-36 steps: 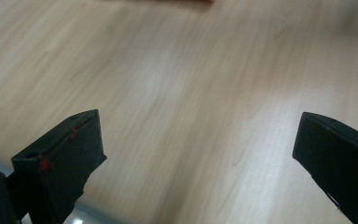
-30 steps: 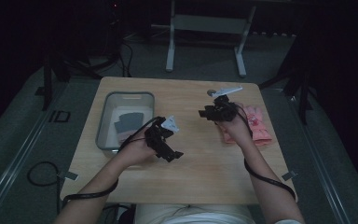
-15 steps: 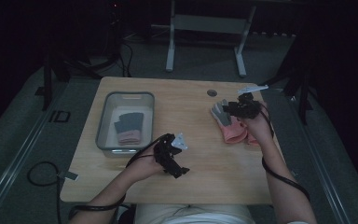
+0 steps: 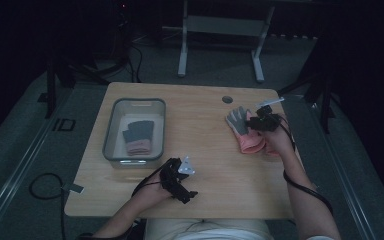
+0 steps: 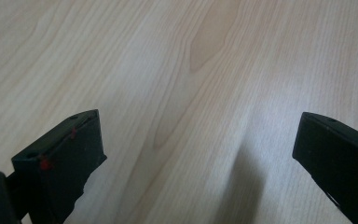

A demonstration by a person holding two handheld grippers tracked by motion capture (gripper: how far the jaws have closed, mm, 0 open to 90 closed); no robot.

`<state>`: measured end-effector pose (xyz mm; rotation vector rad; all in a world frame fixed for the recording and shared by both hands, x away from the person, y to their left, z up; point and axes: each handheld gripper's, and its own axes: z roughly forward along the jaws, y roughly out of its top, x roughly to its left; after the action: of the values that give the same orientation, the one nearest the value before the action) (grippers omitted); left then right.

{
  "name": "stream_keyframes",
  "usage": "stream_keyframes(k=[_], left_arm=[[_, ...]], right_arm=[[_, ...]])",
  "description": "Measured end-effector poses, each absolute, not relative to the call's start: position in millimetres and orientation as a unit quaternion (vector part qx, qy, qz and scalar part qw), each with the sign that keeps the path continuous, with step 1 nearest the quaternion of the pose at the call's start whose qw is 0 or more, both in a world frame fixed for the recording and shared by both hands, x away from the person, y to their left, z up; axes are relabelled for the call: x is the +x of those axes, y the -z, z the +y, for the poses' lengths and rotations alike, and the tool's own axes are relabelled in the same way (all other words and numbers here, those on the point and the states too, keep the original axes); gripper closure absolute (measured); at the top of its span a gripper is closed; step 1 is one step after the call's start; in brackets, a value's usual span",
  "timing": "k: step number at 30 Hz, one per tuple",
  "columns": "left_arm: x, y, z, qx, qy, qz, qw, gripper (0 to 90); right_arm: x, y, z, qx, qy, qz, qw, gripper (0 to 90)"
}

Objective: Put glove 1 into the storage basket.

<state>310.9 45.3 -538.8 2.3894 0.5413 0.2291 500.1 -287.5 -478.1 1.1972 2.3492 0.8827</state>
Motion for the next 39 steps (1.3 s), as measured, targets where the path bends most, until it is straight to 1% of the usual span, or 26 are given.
stream_keyframes(k=[2,7,9,13,14,15,16,17,20,22,23,24,29,32,36,37,38,39], left_arm=[[309,542,48,0.91,-0.084,0.217,0.343,1.5],[304,549,54,0.898,-0.109,0.234,0.357,1.5],[302,550,55,0.896,-0.114,0.234,0.358,1.5],[299,552,55,0.898,-0.118,0.228,0.357,1.5],[297,552,54,0.9,-0.121,0.222,0.354,1.5],[297,552,54,0.9,-0.121,0.222,0.354,1.5],[297,553,54,0.902,-0.115,0.22,0.352,1.5],[296,554,55,0.902,-0.12,0.219,0.351,1.5],[295,555,55,0.899,-0.121,0.222,0.357,1.5],[293,557,57,0.894,-0.125,0.225,0.366,1.5],[293,557,57,0.894,-0.125,0.225,0.366,1.5],[292,557,58,0.893,-0.124,0.226,0.369,1.5],[291,558,61,0.894,-0.127,0.226,0.367,1.5],[292,558,63,0.891,-0.126,0.23,0.371,1.5],[291,559,62,0.893,-0.127,0.227,0.366,1.5],[291,559,62,0.893,-0.127,0.227,0.366,1.5],[290,560,60,0.894,-0.133,0.223,0.365,1.5],[290,559,60,0.895,-0.134,0.222,0.363,1.5]], right_arm=[[503,485,-283,0.426,-0.307,0.833,0.174,62.7],[511,500,-272,0.428,-0.286,0.84,0.169,61.4],[514,506,-268,0.427,-0.266,0.846,0.178,61.3],[516,514,-266,0.427,-0.257,0.85,0.172,60.7],[517,516,-266,0.427,-0.257,0.85,0.17,63.0],[517,516,-266,0.427,-0.257,0.85,0.17,63.0],[518,518,-265,0.429,-0.255,0.851,0.162,71.7],[518,520,-264,0.428,-0.253,0.853,0.158,73.4],[518,523,-263,0.443,-0.249,0.847,0.158,82.4],[518,521,-264,0.459,-0.256,0.836,0.159,86.5],[518,521,-264,0.459,-0.256,0.836,0.159,86.5],[515,517,-265,0.478,-0.27,0.82,0.162,88.2],[500,501,-263,0.494,-0.308,0.796,0.168,88.8],[488,482,-258,0.497,-0.33,0.783,0.175,88.9],[468,455,-240,0.501,-0.346,0.771,0.186,88.9],[468,455,-240,0.501,-0.346,0.771,0.186,88.9],[456,442,-228,0.501,-0.357,0.766,0.188,88.9],[452,437,-224,0.501,-0.36,0.764,0.19,88.9]])
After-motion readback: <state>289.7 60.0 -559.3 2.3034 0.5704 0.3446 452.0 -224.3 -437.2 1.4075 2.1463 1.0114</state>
